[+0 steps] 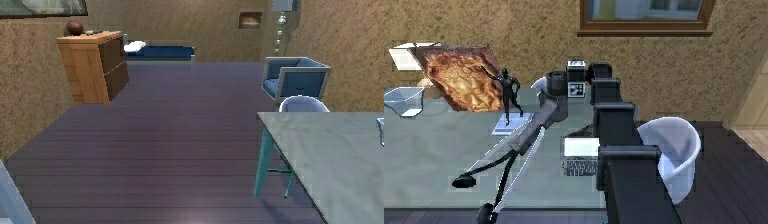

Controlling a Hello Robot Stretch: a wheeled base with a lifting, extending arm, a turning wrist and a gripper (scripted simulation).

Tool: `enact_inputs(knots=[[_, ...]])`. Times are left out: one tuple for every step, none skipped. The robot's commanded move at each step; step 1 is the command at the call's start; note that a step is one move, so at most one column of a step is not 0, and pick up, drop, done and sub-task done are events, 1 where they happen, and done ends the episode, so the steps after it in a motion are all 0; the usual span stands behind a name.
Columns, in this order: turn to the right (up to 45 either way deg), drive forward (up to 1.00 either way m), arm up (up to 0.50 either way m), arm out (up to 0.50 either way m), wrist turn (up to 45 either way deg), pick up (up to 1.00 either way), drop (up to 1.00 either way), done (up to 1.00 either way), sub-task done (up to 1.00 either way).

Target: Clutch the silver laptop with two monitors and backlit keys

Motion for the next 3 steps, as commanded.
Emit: enact_inputs(knots=[[0.0, 0.0, 0.0, 0.0, 45.0, 0.0, 0.0, 0.0, 0.0], [0.0, 0.0, 0.0, 0.0, 45.0, 0.0, 0.0, 0.0, 0.0], [0.0, 0.0, 0.0, 0.0, 45.0, 0.0, 0.0, 0.0, 0.0]])
